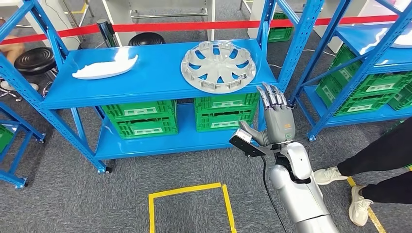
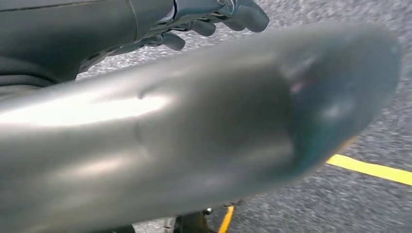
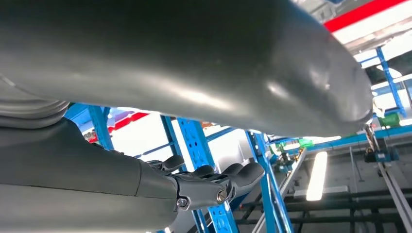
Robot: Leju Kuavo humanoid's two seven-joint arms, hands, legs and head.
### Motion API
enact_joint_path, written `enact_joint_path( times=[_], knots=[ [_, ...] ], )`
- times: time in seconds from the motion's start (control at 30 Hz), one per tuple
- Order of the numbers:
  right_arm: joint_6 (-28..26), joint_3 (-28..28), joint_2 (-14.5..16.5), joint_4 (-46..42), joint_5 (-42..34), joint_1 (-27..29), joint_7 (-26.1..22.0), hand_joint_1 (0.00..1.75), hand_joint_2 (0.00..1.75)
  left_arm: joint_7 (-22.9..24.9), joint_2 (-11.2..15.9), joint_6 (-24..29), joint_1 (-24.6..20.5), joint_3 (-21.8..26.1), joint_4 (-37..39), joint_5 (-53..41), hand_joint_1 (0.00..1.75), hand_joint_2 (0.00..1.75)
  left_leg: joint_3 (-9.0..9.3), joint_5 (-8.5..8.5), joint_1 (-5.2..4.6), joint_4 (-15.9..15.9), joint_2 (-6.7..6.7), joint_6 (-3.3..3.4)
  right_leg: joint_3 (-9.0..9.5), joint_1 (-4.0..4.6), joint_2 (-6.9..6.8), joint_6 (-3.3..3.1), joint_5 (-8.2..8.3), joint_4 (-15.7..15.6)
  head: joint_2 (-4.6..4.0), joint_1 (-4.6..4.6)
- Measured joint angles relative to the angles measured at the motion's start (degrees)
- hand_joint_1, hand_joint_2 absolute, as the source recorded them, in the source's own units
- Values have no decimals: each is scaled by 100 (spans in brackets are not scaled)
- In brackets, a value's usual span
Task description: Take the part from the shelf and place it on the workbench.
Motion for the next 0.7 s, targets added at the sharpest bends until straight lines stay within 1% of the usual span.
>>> enact_joint_path(
  times=[0.03,0.07,0.1,0.13,0.17,0.2,0.23,0.27,0.3,0.33,0.37,0.4,0.43,0.47,0.5,0.53,0.57,0.6,0.67,0.7],
  knots=[
    [0,0,0,-8,-3,10,4,0,0,-7,3,-9,-4,0,-1,-2,0,0,13,-33,-5,-1,-1,-31,86,15,-1,-25,38,-185,0,-2],
    [0,0,-1,-19,-7,25,9,0,0,-11,7,-19,-7,0,-1,-5,0,0,18,-54,-9,-10,-2,-65,114,30,3,-49,-1,-229,0,-3],
    [0,0,-2,-32,-10,39,14,0,0,-12,10,-27,-11,0,-1,-9,0,0,33,-71,-8,-22,-1,-101,128,33,13,-79,-6,-244,0,-2],
    [-1,0,-3,-46,-12,53,18,0,0,-7,14,-32,-12,-1,-2,-14,0,0,51,-86,0,-27,3,-136,148,24,18,-112,-11,-260,0,-2],
    [-3,0,-4,-64,-13,62,19,0,0,-1,16,-34,-15,-1,-3,-20,0,0,50,-128,1,31,10,-169,180,11,22,-151,-21,-278,0,-8],
    [-7,0,-4,-80,-13,68,20,0,0,8,16,-34,-19,-2,-3,-25,0,0,-12,-217,5,201,17,-201,220,-4,21,-189,-32,-297,0,-16],
    [-9,0,-4,-94,-13,78,21,0,0,17,17,-34,-21,-2,-2,-28,0,0,-152,-348,14,494,23,-225,259,-16,15,-218,-52,-307,0,-25],
    [-13,0,-4,-103,-13,93,21,0,0,24,15,-34,-20,-2,-1,-31,0,0,-371,-512,17,900,27,-246,293,-18,13,-239,-83,-309,0,-34],
    [-16,0,-4,-104,-13,115,23,0,0,33,14,-34,-16,-2,1,-32,0,0,-619,-642,24,1305,27,-264,323,-17,11,-247,-114,-309,0,-36],
    [-19,0,-4,-104,-13,144,26,0,0,40,15,-34,-9,-2,1,-33,0,0,-824,-685,29,1591,28,-275,357,-17,12,-247,-147,-309,0,-36],
    [-22,0,-4,-105,-14,172,29,0,0,44,17,-33,-3,-2,1,-34,0,0,-939,-604,30,1676,28,-279,399,-18,15,-243,-183,-308,0,-36],
    [-25,0,-4,-107,-14,194,33,0,0,48,18,-33,1,-2,0,-35,0,0,-935,-407,31,1524,29,-275,450,-19,19,-236,-220,-308,0,-36],
    [-27,0,-4,-115,-14,207,34,0,0,49,20,-32,0,-2,-1,-36,0,0,-821,-122,31,1156,30,-263,513,-21,22,-223,-264,-308,0,-36],
    [-30,0,-4,-125,-15,211,34,0,0,47,22,-32,-1,-2,-1,-36,0,0,-663,129,27,732,31,-245,564,-19,24,-204,-310,-309,0,-35],
    [-33,-1,-4,-138,-15,211,35,0,0,44,22,-32,-6,-2,-1,-37,0,0,-514,289,18,375,30,-220,600,-12,27,-174,-356,-307,0,-38],
    [-35,-3,-4,-150,-16,210,36,0,0,40,22,-32,-11,-2,0,-37,0,0,-410,368,8,136,29,-189,622,-5,30,-143,-393,-310,0,-38],
    [-37,-5,-4,-159,-16,210,35,0,0,37,21,-32,-14,-2,1,-36,0,0,-369,350,-4,58,27,-156,625,2,32,-108,-417,-320,0,-37],
    [-37,-8,-4,-169,-16,211,35,0,0,36,20,-32,-18,-2,1,-35,0,0,-360,325,-15,45,25,-119,635,4,35,-72,-430,-336,0,-38],
    [-39,-14,-5,-191,-18,210,33,0,0,36,14,-32,-20,-2,1,-32,0,0,-325,318,-1,3,24,-42,650,-7,30,-3,-465,-322,0,-31],
    [-40,-16,-7,-200,-19,201,31,0,0,36,13,-32,-21,-2,0,-29,0,0,-295,313,9,-25,25,-5,591,-11,24,28,-533,-187,0,-23]
  ],
)
